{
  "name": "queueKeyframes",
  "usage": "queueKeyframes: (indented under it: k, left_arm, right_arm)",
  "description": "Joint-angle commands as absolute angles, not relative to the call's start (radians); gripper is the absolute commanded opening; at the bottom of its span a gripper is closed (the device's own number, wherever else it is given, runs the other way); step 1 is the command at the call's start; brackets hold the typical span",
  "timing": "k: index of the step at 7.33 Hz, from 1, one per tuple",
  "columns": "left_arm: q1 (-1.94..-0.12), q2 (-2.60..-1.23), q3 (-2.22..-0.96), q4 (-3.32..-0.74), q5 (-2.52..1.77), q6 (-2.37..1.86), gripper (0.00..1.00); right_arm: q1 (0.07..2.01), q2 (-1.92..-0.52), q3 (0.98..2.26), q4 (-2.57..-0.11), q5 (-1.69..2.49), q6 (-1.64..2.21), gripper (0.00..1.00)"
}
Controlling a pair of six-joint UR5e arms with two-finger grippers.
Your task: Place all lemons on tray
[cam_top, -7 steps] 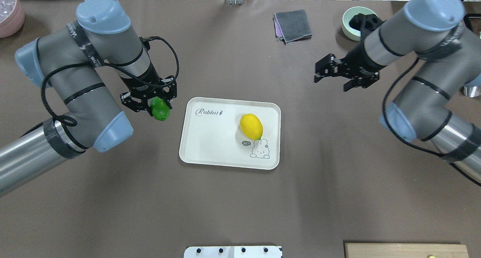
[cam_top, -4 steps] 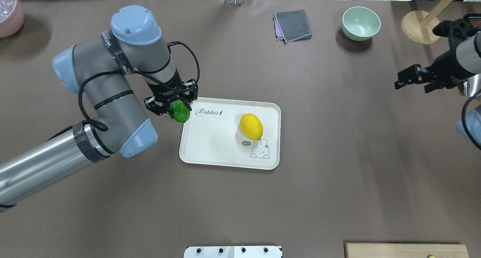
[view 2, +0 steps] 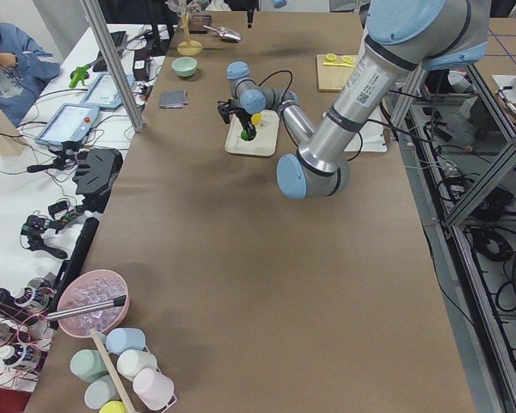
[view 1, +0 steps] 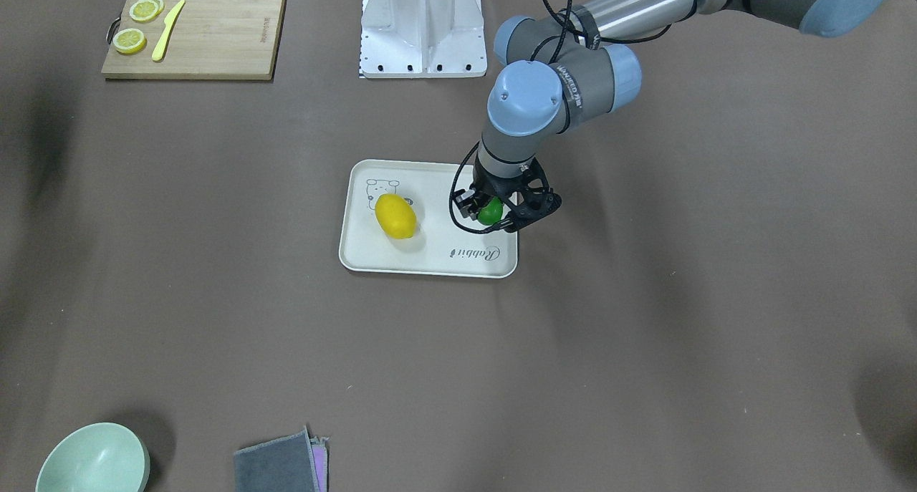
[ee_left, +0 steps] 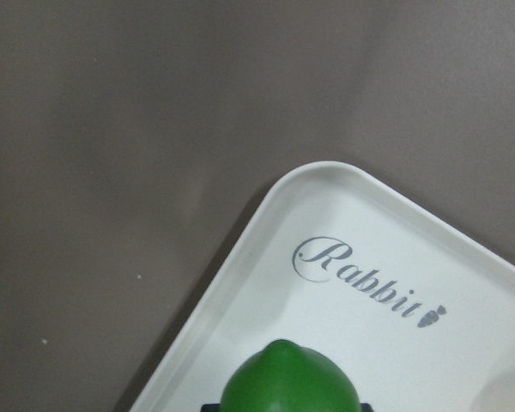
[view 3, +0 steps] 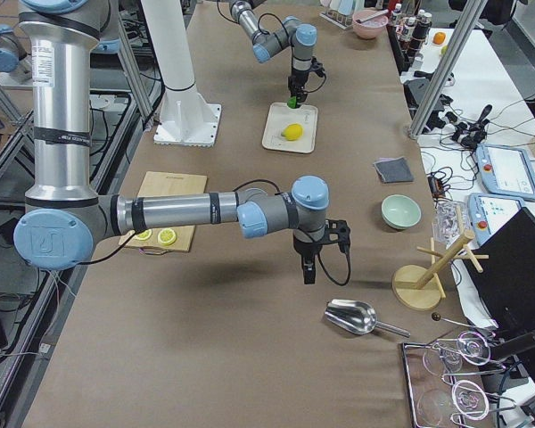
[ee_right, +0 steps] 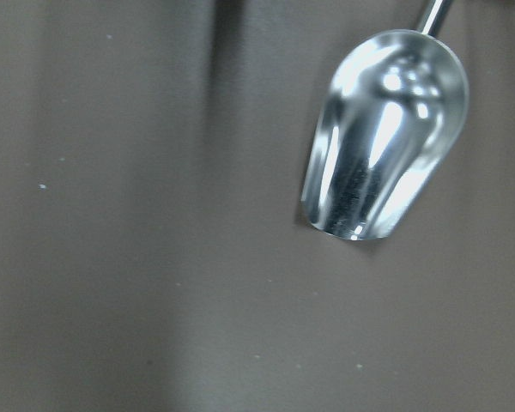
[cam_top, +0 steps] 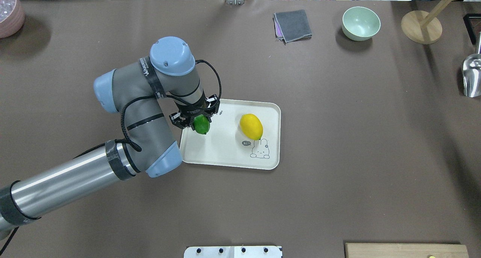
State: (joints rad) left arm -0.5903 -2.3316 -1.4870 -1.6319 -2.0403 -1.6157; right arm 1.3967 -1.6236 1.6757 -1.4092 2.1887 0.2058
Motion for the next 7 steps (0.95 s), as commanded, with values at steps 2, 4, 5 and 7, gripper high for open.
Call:
queueKeyframes:
  k: [2, 4, 5, 7]
  left_arm:
    - [-0.555, -2.335, -1.465, -1.658, -2.005, -1.635, 0.98]
    - [-0.557, -2.335, -1.474, -1.657, -2.008, -1.629, 0.98]
    - [-0.587, -2.332, -1.495, -1.642, -2.022, -1.623, 0.98]
    - [-0.740, -2.289, -1.555, -1.530, -2.196, -1.417, 0.98]
  right_arm:
    - [1.520, -1.500, 1.651, -1.690, 2.210, 0.120, 1.00]
    - [1.520, -1.477, 1.648, -1.759, 2.209, 0.132, 1.00]
    - [1.523, -1.480, 1.644, -1.759, 2.206, 0.133, 1.00]
    - [1.563, -1.523, 1.644, -1.761, 2.210, 0.133, 1.00]
